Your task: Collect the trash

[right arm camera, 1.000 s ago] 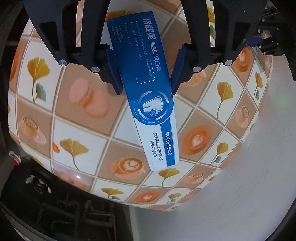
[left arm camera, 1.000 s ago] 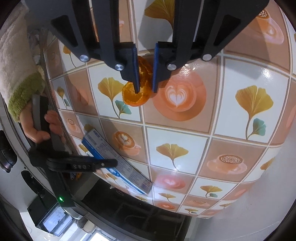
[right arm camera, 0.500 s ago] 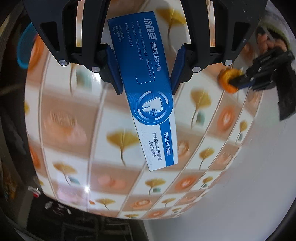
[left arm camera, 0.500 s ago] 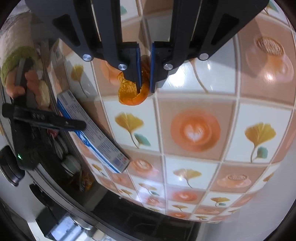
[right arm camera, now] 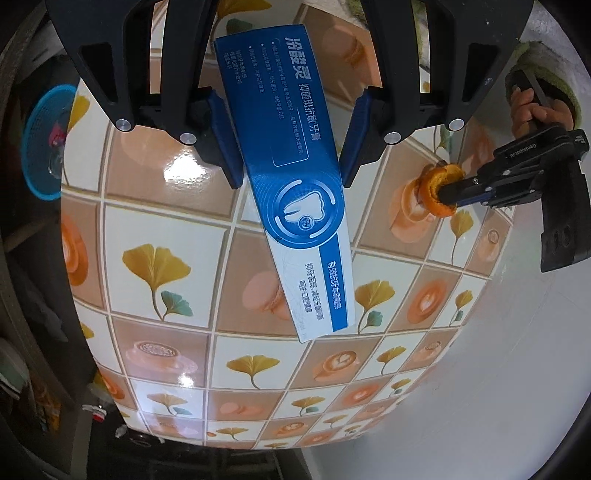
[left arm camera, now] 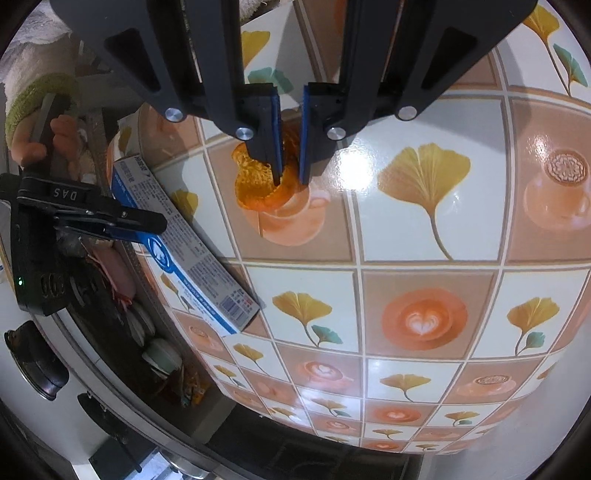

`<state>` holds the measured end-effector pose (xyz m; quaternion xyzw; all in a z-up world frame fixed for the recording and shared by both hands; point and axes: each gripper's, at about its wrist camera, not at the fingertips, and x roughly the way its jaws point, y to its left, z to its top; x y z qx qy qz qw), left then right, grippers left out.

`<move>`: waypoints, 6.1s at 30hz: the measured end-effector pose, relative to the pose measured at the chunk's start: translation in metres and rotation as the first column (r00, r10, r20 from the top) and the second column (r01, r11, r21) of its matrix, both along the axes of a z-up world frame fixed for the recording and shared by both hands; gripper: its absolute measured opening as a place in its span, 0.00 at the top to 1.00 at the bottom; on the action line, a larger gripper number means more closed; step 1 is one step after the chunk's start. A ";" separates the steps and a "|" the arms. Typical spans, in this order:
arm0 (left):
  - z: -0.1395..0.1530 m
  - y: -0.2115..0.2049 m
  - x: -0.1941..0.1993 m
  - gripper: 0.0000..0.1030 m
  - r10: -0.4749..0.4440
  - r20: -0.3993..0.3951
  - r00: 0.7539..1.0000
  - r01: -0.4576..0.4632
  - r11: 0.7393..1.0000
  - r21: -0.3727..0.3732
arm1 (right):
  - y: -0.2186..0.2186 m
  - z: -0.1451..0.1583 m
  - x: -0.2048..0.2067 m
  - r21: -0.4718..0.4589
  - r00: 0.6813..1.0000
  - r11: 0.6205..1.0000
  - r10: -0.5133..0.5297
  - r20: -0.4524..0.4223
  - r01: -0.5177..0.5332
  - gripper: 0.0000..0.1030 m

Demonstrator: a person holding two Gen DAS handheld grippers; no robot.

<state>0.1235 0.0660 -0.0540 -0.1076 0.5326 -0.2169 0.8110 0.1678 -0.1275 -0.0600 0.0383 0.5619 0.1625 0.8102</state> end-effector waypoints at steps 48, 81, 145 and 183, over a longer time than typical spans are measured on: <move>0.012 -0.038 -0.009 0.94 -0.071 0.180 0.981 0.021 0.964 0.266 | 0.019 -0.010 -0.007 -0.033 0.996 0.999 -0.028 0.088 0.031 0.53; 0.096 -0.174 0.015 0.94 -0.336 0.272 0.902 0.302 0.940 0.162 | -0.180 0.054 -0.098 0.233 0.816 0.855 -0.514 0.263 0.463 0.55; 0.143 -0.295 -0.028 0.05 -0.250 0.476 0.843 0.272 0.962 0.023 | -0.256 0.034 -0.225 0.133 0.643 0.727 -0.665 0.381 0.673 0.08; 0.079 -0.151 -0.112 0.05 0.143 0.412 0.900 -0.284 0.910 0.304 | -0.089 0.071 -0.215 -0.148 0.770 0.818 -0.441 0.460 0.556 0.08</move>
